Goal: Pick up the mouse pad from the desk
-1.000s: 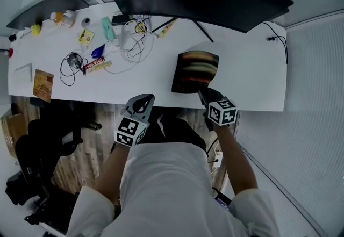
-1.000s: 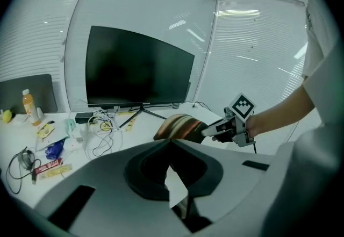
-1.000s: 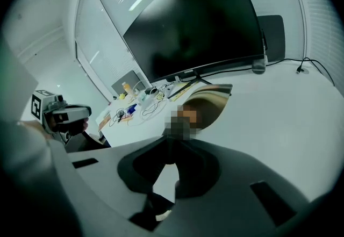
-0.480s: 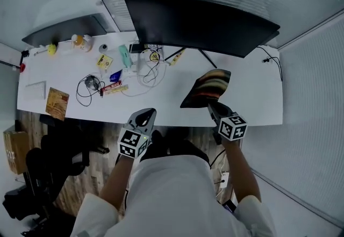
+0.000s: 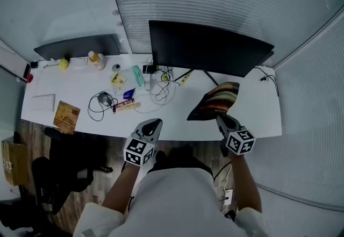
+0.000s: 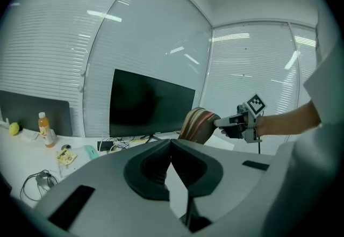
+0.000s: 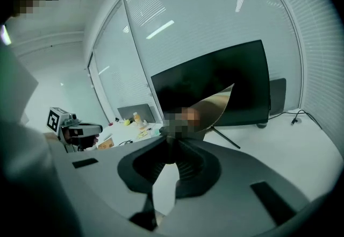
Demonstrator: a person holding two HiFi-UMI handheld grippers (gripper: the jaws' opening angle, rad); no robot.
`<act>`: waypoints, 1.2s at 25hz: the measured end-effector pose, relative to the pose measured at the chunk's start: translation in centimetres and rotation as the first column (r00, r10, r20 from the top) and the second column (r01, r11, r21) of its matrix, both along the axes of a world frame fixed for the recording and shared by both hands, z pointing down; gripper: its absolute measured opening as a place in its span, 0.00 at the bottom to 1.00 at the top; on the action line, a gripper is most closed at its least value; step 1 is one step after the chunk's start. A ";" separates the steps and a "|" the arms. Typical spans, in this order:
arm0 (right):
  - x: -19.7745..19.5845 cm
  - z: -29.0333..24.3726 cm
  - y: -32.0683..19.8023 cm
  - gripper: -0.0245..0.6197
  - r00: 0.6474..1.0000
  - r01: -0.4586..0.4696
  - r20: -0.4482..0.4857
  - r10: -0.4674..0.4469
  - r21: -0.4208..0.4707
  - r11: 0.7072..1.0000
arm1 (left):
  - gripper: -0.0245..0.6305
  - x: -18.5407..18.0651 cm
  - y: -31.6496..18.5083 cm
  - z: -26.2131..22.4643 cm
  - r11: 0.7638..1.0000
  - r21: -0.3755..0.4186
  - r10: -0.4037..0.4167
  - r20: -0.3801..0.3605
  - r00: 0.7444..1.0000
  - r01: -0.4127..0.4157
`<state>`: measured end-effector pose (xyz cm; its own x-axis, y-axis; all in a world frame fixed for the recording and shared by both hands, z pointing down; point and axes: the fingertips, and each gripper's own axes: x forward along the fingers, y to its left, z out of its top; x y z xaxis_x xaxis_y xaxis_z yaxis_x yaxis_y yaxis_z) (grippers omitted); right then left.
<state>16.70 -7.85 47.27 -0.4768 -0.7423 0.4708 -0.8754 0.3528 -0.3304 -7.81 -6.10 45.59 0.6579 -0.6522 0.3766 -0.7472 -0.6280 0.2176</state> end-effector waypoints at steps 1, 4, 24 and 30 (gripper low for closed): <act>-0.2 -0.6 0.2 0.12 1.000 -0.005 -0.012 0.005 0.017 1.000 | 0.06 -0.4 0.0 -0.3 1.000 0.006 0.003 -0.004 1.000 -0.003; -0.8 -2.0 0.8 0.12 0.999 -0.026 -0.036 0.028 0.063 0.998 | 0.06 -1.2 0.0 -1.3 0.999 0.029 0.017 -0.006 1.000 -0.017; -0.8 -11.1 2.3 0.12 1.000 -0.009 -0.017 0.014 0.284 0.959 | 0.06 -3.4 -0.6 -9.7 0.984 0.169 -0.048 -0.032 0.998 0.053; -0.8 -12.2 1.6 0.12 0.999 0.043 -0.041 -0.032 0.319 0.947 | 0.06 -2.3 -1.0 -10.3 0.981 0.184 -0.064 -0.032 0.997 0.069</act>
<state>15.87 -6.29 35.04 -0.4945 -0.8385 0.2288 -0.8686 0.4674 -0.1644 -10.11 -7.11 35.27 0.6190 -0.7513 0.2289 -0.7840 -0.6085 0.1227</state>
